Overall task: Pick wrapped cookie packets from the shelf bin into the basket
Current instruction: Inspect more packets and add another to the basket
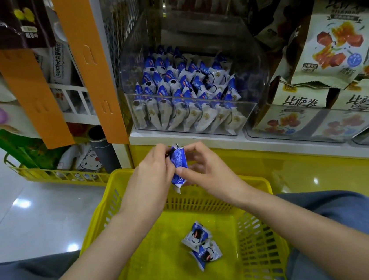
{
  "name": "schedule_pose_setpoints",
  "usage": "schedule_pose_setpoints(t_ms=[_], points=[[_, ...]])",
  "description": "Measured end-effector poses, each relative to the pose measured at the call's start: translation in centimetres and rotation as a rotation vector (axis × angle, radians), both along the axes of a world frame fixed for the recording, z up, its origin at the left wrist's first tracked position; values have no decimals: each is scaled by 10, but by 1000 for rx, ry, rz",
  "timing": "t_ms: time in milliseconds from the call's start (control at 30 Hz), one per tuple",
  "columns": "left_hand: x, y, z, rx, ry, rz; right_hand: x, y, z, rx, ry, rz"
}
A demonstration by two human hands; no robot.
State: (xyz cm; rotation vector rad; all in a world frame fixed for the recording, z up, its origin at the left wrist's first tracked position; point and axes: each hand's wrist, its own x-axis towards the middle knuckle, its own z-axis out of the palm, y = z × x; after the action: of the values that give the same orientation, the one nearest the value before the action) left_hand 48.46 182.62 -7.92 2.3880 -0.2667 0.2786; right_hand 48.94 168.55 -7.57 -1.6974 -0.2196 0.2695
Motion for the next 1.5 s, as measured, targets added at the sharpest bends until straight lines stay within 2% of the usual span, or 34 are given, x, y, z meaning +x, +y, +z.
schedule_pose_setpoints(t_ms=[200,333,467,700,833,933,1000,1100,1200,1267,1333,1500], points=[[-4,0,6,180,-11,-54,-1,4,-4,-5,89,-54],[-4,-2,3,308,-71,-63,-4,3,-5,-112,11,-56],[-6,-4,3,283,-82,-74,-7,3,-4,-261,-117,-60],[-1,-2,-3,301,-73,-96,-6,2,-3,-318,-114,-89],[2,-2,-5,140,-77,-60,-6,4,-1,-258,-57,-106],[6,-2,-5,-149,-34,7,-8,10,-2,-88,152,-23],[7,-3,-4,-281,23,50,-8,13,-3,-75,188,-9],[8,-5,-2,-445,148,57,-4,10,-5,-132,124,-101],[7,-6,1,-615,276,10,-3,4,-8,-303,-33,-163],[8,-6,1,-616,314,1,-4,2,-10,-454,-154,-175],[10,-4,1,-603,287,14,-5,2,-12,-497,-201,-166],[12,3,2,-616,272,11,7,0,-1,-241,-95,-211]])
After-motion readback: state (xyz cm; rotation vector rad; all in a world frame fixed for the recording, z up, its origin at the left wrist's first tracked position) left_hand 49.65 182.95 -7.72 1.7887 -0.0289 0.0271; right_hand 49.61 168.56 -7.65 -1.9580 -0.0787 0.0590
